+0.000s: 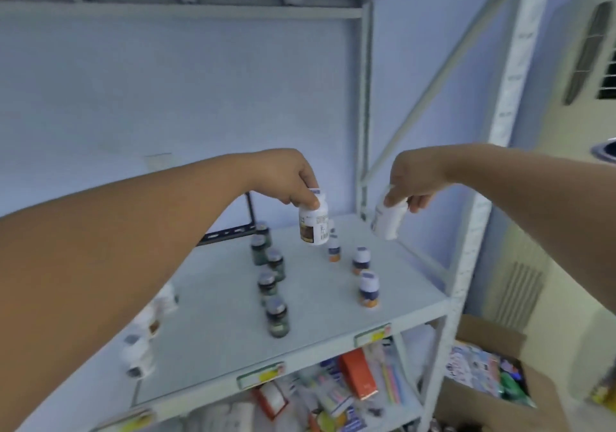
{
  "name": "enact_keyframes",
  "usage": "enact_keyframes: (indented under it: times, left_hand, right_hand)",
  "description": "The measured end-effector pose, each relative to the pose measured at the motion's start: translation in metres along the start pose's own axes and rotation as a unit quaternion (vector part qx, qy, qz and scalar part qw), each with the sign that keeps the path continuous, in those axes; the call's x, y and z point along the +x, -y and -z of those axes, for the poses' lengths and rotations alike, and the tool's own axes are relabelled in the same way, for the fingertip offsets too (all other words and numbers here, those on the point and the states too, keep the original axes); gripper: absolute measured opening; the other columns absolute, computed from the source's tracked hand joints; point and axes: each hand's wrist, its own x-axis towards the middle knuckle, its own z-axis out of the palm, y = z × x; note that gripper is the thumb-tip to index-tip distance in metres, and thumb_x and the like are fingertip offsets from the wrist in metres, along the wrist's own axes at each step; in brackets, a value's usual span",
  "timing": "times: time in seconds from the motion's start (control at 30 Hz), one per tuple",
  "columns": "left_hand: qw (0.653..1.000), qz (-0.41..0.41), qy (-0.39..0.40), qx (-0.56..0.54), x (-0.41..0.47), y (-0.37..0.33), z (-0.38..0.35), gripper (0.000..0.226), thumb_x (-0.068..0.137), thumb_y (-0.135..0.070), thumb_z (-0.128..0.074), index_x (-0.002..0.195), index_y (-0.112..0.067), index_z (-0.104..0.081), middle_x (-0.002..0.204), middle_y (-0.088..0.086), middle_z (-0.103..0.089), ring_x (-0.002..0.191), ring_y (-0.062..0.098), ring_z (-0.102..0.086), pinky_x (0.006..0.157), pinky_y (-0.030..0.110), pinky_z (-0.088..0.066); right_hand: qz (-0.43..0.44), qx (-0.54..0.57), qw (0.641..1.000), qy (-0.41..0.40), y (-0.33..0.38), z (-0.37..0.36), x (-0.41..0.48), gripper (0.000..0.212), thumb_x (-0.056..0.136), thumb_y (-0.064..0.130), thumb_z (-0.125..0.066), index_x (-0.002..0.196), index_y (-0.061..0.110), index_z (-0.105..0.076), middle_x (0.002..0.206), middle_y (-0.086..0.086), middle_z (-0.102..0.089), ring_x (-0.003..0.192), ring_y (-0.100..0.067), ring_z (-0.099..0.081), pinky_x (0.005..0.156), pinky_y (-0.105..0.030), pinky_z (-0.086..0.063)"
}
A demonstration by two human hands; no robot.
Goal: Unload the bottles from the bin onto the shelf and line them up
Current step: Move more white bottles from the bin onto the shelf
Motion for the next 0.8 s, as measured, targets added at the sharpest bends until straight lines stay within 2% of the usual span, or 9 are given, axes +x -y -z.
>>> enact_keyframes:
  times: [0.1,0.2,0.3,0.37,0.43,0.5,0.57,0.7,0.8]
  left_hand:
    - [0.998,0.054,-0.012,0.011,-0.04,0.062,0.021,0.021,0.077,-0.04,-0.08,0.095,-0.03,-0.078,0.088,-0.008,-0.078,0.057,-0.005,-0.065,0.057,0.015,-0.047]
    - [0.994,0.102,-0.026,0.023,-0.077,0.123,0.038,0.025,0.075,-0.046,-0.079,0.095,-0.032,-0.078,0.088,-0.011,-0.078,0.062,-0.002,-0.068,0.057,0.014,-0.047]
    - [0.99,0.132,-0.046,0.022,-0.11,0.182,0.045,0.024,0.076,-0.045,-0.079,0.096,-0.032,-0.077,0.092,-0.01,-0.077,0.068,0.003,-0.068,0.054,0.015,-0.048]
    - [0.988,0.141,-0.063,0.013,-0.126,0.22,0.044,0.026,0.078,-0.041,-0.08,0.101,-0.03,-0.076,0.098,-0.009,-0.076,0.08,0.006,-0.069,0.067,0.022,-0.057]
    - [0.986,0.147,-0.079,0.022,-0.136,0.255,0.041,0.031,0.08,-0.041,-0.079,0.107,-0.027,-0.075,0.104,-0.012,-0.073,0.094,0.011,-0.068,0.085,0.033,-0.057]
    - [0.985,0.151,-0.085,0.028,-0.138,0.285,0.035,0.035,0.08,-0.04,-0.078,0.112,-0.026,-0.074,0.109,-0.011,-0.072,0.099,0.013,-0.066,0.09,0.035,-0.055]
    - [0.984,0.156,-0.085,0.025,-0.133,0.314,0.027,0.039,0.081,-0.04,-0.078,0.116,-0.023,-0.073,0.114,-0.008,-0.07,0.101,0.014,-0.065,0.089,0.033,-0.053]
    - [0.984,0.154,-0.091,0.019,-0.108,0.371,-0.005,0.039,0.08,-0.038,-0.076,0.115,-0.022,-0.074,0.11,-0.007,-0.071,0.096,0.013,-0.065,0.069,0.019,-0.045]
    - [0.984,0.154,-0.091,0.021,-0.084,0.407,-0.036,0.04,0.08,-0.038,-0.075,0.116,-0.021,-0.072,0.11,-0.004,-0.069,0.098,0.016,-0.063,0.065,0.022,-0.041]
  right_hand:
    - [0.051,-0.019,0.999,-0.001,0.069,-0.012,0.029,0.032,0.086,0.032,-0.069,0.079,0.001,-0.07,0.067,-0.007,-0.076,0.064,-0.018,-0.076,0.058,-0.024,-0.058]
    - [0.089,-0.038,0.995,-0.002,0.139,-0.032,0.06,0.033,0.085,0.036,-0.069,0.078,0.004,-0.07,0.064,-0.002,-0.075,0.059,-0.014,-0.074,0.048,-0.015,-0.048]
    - [0.116,-0.047,0.992,0.015,0.207,-0.055,0.092,0.032,0.084,0.035,-0.069,0.082,0.003,-0.071,0.066,-0.003,-0.076,0.061,-0.015,-0.074,0.054,-0.018,-0.049]
    - [0.131,-0.045,0.99,0.024,0.248,-0.072,0.115,0.031,0.083,0.035,-0.069,0.083,0.004,-0.071,0.066,-0.003,-0.076,0.063,-0.016,-0.075,0.056,-0.02,-0.051]
    - [0.146,-0.052,0.987,0.028,0.286,-0.09,0.139,0.031,0.082,0.036,-0.07,0.085,0.005,-0.07,0.066,-0.003,-0.076,0.062,-0.015,-0.074,0.055,-0.019,-0.05]
    - [0.159,-0.058,0.985,0.029,0.317,-0.109,0.162,0.032,0.082,0.038,-0.07,0.087,0.006,-0.071,0.067,-0.003,-0.076,0.062,-0.017,-0.074,0.057,-0.021,-0.049]
    - [0.171,-0.061,0.983,0.025,0.343,-0.127,0.186,0.033,0.081,0.04,-0.07,0.086,0.007,-0.071,0.068,-0.005,-0.076,0.062,-0.023,-0.073,0.06,-0.024,-0.049]
    - [0.193,-0.082,0.978,0.009,0.385,-0.165,0.24,0.037,0.082,0.044,-0.067,0.073,0.008,-0.07,0.064,-0.007,-0.074,0.053,-0.02,-0.063,0.056,-0.027,-0.046]
    - [0.209,-0.105,0.972,0.019,0.405,-0.191,0.286,0.038,0.079,0.044,-0.065,0.068,0.008,-0.068,0.062,-0.008,-0.071,0.055,-0.023,-0.06,0.056,-0.029,-0.044]
